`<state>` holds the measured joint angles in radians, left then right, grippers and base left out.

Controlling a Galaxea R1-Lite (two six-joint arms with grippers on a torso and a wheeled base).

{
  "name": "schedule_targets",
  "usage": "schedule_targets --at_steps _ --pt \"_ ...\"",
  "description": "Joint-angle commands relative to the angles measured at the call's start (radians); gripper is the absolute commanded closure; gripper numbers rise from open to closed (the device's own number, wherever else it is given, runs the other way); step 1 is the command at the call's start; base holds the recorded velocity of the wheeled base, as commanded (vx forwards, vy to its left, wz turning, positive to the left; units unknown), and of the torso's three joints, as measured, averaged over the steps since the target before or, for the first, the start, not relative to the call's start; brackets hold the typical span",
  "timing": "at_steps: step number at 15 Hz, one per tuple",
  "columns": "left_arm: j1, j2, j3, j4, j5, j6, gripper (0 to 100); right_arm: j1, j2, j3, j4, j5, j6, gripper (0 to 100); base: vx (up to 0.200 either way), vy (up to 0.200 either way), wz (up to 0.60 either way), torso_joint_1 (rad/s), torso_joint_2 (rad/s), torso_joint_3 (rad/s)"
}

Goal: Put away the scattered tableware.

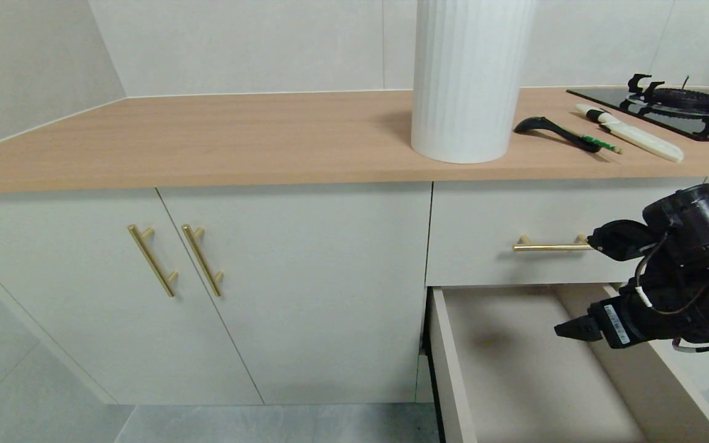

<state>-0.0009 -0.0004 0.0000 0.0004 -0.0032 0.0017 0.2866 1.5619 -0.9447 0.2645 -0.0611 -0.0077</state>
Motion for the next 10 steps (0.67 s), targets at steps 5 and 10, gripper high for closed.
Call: schedule_targets --at_steps 5,10 --pt "-0.001 0.000 0.000 0.000 0.000 0.000 0 0.006 -0.059 0.021 -0.019 0.000 -0.006 0 0.000 0.000 0.00 0.093 -0.30 -0.255" --pt "-0.001 0.000 0.000 0.000 0.000 0.000 0 0.006 -0.075 0.021 -0.019 0.000 -0.008 0 0.000 0.000 0.00 0.170 -0.51 -0.294"
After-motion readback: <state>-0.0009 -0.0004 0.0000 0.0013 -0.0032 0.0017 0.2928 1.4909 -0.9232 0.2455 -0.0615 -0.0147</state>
